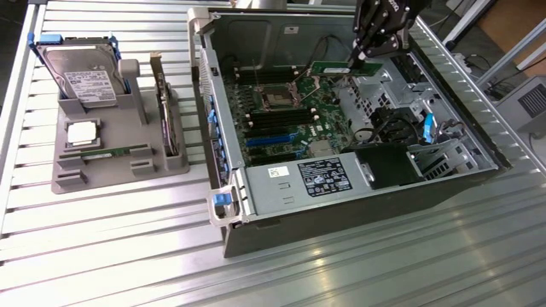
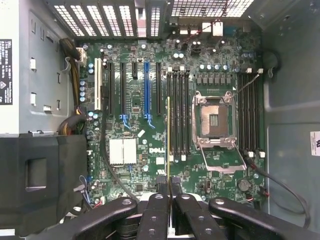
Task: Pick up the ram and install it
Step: 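Insert the ram into the slot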
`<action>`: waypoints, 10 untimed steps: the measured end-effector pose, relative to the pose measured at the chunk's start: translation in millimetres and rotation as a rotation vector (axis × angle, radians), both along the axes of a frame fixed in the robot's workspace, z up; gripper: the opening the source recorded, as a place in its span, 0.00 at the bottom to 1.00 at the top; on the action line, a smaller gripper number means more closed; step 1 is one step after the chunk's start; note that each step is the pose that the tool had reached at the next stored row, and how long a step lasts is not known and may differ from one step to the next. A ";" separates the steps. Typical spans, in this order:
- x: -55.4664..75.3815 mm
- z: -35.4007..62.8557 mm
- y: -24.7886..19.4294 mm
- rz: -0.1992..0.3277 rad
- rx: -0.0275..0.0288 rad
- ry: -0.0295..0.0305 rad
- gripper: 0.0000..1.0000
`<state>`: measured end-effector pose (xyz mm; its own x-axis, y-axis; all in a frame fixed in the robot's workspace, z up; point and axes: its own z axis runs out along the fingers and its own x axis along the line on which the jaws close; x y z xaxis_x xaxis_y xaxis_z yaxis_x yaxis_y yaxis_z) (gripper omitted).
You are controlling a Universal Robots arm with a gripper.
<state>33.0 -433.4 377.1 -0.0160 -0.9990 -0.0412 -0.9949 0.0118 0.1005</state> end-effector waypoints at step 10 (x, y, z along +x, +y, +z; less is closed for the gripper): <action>-1.0 -6.5 -1.2 0.000 0.0000 0.0000 0.12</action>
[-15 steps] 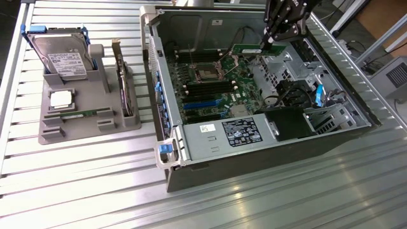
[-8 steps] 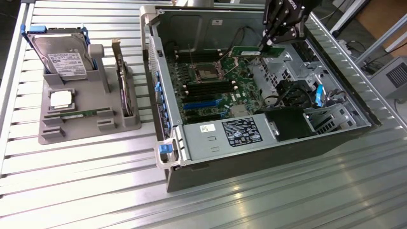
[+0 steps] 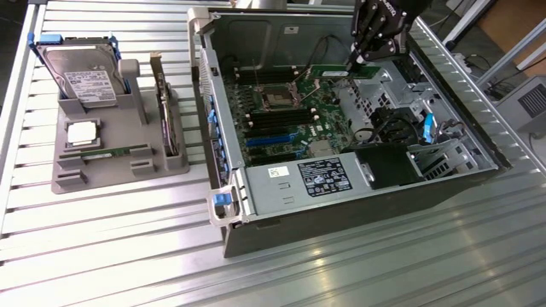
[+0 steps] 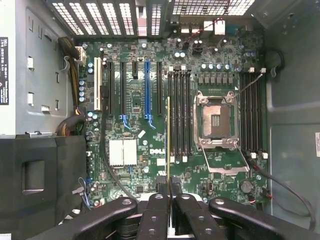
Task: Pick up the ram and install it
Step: 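Insert the ram into the slot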
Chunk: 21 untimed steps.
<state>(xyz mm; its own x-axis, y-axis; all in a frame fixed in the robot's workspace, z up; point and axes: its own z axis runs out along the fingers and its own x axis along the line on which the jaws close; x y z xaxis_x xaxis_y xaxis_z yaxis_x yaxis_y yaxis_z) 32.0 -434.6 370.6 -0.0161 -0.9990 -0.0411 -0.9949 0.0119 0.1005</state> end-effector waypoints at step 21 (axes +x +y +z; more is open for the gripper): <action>-1.8 -16.7 -2.1 0.000 0.0000 0.0000 0.12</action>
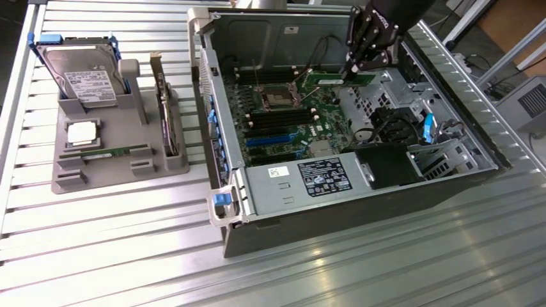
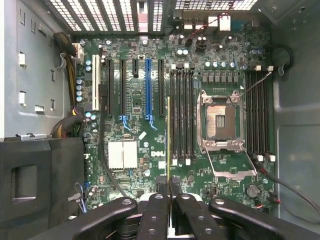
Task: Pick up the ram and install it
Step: 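Insert the ram into the slot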
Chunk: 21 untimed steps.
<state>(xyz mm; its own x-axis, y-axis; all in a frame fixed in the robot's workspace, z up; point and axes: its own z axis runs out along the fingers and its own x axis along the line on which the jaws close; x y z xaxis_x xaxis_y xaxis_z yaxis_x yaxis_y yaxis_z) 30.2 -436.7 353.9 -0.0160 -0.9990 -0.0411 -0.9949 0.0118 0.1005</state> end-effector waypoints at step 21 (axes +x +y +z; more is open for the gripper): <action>-1.2 -15.4 -1.2 0.000 0.0000 0.0000 0.12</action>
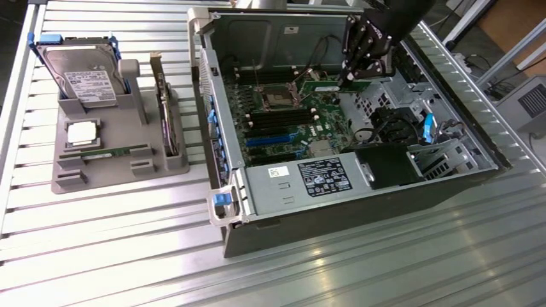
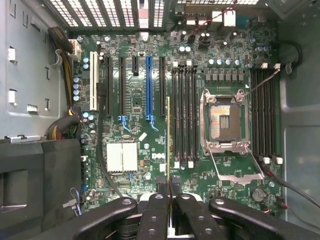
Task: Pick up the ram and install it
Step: 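Insert the ram into the slot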
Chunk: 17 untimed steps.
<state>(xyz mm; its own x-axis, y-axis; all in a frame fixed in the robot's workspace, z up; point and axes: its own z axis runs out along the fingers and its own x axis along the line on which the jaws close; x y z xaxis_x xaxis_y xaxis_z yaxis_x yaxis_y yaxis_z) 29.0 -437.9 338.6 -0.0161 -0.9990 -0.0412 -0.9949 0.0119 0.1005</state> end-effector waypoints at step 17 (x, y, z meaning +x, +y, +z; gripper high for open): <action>-0.6 -14.8 -0.7 0.000 0.0000 0.0000 0.12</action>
<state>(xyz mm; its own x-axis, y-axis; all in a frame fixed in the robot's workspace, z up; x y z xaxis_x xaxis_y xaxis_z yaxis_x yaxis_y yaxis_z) 28.4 -438.6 323.7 -0.0161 -0.9990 -0.0412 -0.9949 0.0119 0.1005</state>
